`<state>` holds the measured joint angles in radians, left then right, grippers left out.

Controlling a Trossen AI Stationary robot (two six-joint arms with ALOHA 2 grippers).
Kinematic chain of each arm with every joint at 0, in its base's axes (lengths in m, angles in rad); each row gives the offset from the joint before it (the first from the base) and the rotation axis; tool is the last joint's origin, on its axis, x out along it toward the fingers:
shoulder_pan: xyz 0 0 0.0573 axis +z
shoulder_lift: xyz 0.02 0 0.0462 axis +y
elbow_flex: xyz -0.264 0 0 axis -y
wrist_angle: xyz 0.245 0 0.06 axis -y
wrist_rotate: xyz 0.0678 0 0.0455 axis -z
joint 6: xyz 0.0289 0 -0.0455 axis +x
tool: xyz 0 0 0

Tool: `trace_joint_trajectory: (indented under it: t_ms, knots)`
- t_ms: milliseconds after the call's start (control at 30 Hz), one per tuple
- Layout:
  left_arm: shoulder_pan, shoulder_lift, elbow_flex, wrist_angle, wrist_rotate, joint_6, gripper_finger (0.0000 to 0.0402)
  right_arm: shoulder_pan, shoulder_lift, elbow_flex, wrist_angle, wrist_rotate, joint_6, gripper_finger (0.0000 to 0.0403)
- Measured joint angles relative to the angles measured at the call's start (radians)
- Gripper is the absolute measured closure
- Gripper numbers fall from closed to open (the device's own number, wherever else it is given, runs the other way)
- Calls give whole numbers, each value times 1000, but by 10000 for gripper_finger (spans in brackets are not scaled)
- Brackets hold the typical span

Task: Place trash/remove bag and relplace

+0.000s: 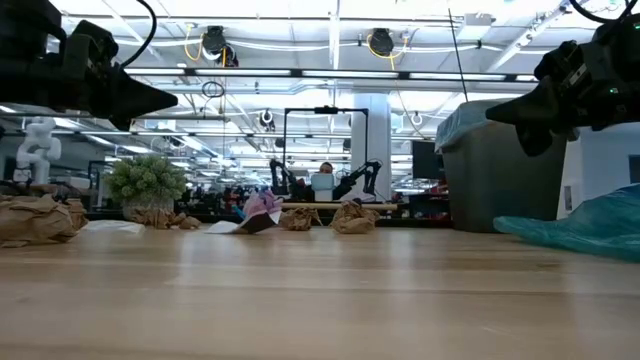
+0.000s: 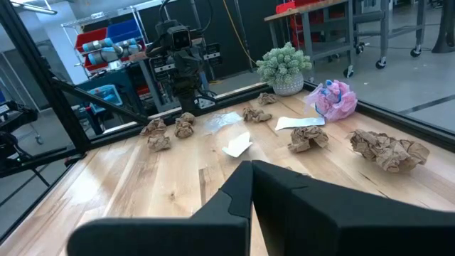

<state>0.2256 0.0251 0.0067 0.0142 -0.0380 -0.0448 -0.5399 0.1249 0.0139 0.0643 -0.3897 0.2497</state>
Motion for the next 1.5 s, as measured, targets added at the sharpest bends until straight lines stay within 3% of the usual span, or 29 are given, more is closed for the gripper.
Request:
trace_joint_trajectory:
  t_ms: [1267, 1500]
  knots:
    - [0, 0, 0, 0, 0, 0, 401, 0, 0, 0, 29, 0, 3, 403]
    - [0, 0, 0, 0, 0, 0, 401, 0, 0, 0, 158, 21, 306, 403]
